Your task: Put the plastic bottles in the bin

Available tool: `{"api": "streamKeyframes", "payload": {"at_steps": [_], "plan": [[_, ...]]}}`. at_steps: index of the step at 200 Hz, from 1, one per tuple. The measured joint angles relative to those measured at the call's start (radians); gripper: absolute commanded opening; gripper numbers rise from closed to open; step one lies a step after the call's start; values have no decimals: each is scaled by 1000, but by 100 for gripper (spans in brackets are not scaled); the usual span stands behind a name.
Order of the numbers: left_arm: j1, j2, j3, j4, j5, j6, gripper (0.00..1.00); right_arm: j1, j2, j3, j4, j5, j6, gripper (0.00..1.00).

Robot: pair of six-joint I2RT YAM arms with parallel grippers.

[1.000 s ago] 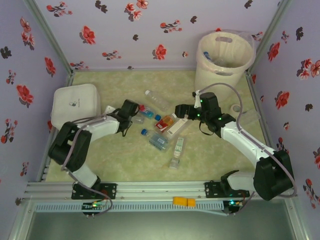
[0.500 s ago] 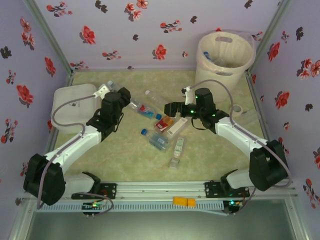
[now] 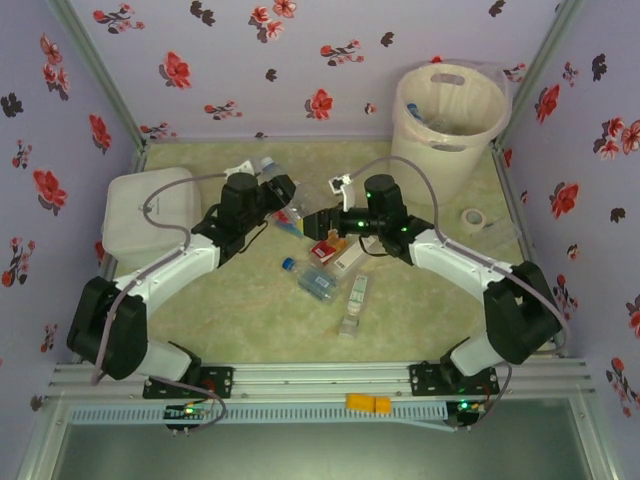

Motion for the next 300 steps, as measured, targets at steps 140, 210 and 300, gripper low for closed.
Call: {"api": "streamKeyframes", "payload": {"at_steps": [140, 210, 300], "plan": [[-32, 5, 0, 36, 98, -53, 100, 8, 124, 105, -51, 26, -28, 41], [67, -144, -72, 11, 59, -25, 100, 8, 132, 105, -87, 80, -29, 43], [78, -259, -253, -128, -45, 28, 100, -80, 33, 334, -430, 288, -149, 43]]}}
